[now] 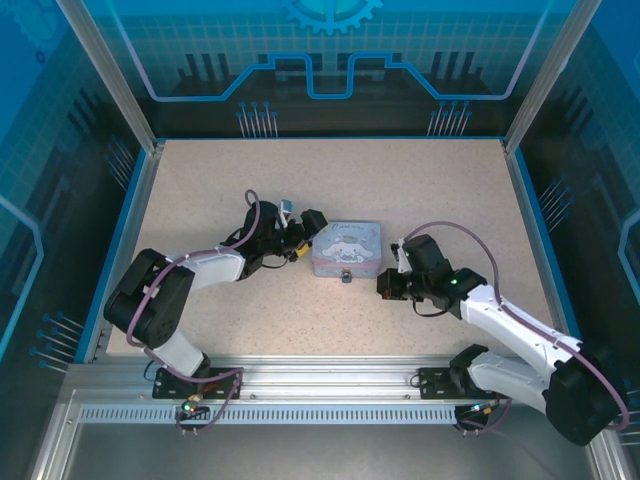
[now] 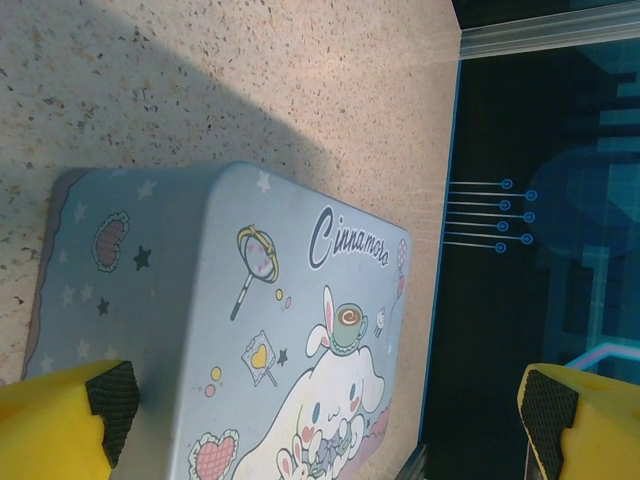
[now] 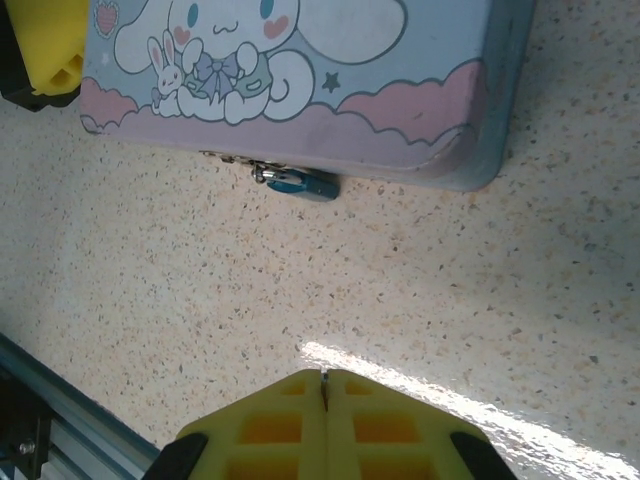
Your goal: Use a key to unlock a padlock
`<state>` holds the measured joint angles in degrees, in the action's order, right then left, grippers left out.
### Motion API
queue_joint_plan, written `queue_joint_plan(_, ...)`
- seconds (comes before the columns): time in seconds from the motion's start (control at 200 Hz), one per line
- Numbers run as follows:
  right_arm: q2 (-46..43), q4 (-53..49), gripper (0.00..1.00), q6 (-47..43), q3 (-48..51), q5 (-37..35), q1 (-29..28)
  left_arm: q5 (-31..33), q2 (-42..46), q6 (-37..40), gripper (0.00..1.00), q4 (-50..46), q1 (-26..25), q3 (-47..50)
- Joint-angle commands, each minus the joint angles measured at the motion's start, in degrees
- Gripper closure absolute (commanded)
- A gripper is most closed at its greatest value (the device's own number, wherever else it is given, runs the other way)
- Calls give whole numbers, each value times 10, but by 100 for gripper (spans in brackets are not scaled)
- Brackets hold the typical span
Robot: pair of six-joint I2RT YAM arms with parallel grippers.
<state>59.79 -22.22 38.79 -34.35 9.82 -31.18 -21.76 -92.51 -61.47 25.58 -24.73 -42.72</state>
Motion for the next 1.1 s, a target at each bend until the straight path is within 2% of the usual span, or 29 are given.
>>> queue_joint_plan(0.0, 10, -23, 100, -33, -15, 39, 4, -18, 27, 15, 1, -9, -4, -12)
queue_joint_plan(0.23, -3, -7, 100, -79, 5, 118, -5, -25, 36, 20, 1, -12, -7, -3)
queue_joint_plan(0.415, -3, 64, 100, -122, 0, 233, 2, -45, 57, 56, 1, -39, -7, -4)
queue_joint_plan(0.565, 34, 113, 100, -154, -36, 329, 32, -77, 76, 86, 2, -59, -7, -16)
queue_joint_plan(0.65, 70, 137, 100, -167, -64, 381, 58, -97, 75, 95, 6, -65, -6, -29)
queue_joint_plan(0.825, 155, 186, 100, -176, -127, 482, 105, -151, 43, 96, 20, -58, -7, -72)
queue_joint_plan(0.93, 200, 185, 100, -180, -166, 501, 118, -179, 24, 79, 25, -37, -8, -92)
queue_joint_plan(1.095, 235, 215, 100, -162, -195, 524, 133, -176, 17, 72, 28, -34, -13, -103)
